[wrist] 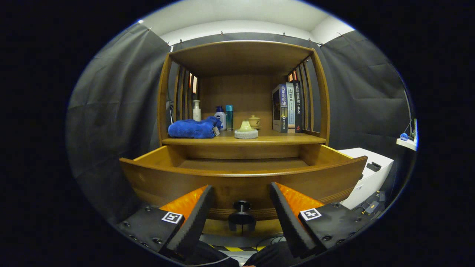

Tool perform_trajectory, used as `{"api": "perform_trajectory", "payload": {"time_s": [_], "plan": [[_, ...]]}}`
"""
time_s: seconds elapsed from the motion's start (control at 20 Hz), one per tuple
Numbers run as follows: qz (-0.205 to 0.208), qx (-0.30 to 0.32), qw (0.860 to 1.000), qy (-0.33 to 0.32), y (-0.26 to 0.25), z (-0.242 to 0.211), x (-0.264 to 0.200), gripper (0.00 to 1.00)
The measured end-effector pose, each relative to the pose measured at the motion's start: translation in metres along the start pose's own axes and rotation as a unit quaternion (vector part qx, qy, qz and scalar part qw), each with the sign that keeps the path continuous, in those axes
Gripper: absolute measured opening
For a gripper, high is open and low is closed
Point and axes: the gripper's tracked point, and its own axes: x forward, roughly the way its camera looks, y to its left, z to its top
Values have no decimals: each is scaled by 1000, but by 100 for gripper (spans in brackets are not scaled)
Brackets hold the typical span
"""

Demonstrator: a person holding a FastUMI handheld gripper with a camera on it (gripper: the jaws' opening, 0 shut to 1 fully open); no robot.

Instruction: Pull open the drawer, take out the items inside it, and place them on the countertop above the cabinet.

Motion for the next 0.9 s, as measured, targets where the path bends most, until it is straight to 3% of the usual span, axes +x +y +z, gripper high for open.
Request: {"api": "perform_trajectory", "payload": {"time_s": [0.9], "plan": [[-17,10,1000,-12,-5,5,30,98]]}}
